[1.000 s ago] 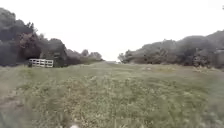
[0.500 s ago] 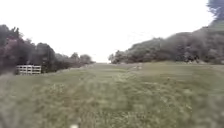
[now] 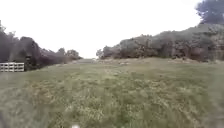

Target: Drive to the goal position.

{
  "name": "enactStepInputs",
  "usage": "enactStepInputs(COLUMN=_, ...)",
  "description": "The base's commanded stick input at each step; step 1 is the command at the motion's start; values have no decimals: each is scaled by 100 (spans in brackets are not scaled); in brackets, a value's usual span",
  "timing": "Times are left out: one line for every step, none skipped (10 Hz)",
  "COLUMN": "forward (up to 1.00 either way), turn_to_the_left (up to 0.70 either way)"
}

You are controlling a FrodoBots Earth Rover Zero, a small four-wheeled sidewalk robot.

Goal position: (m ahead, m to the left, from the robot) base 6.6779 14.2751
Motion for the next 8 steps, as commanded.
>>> enactStepInputs(forward=85, turn_to_the_left=0)
enactStepInputs(forward=85, turn_to_the_left=0)
enactStepInputs(forward=85, turn_to_the_left=0)
enactStepInputs(forward=85, turn_to_the_left=0)
enactStepInputs(forward=85, turn_to_the_left=0)
enactStepInputs(forward=85, turn_to_the_left=0)
enactStepInputs(forward=85, turn_to_the_left=0)
enactStepInputs(forward=85, turn_to_the_left=0)
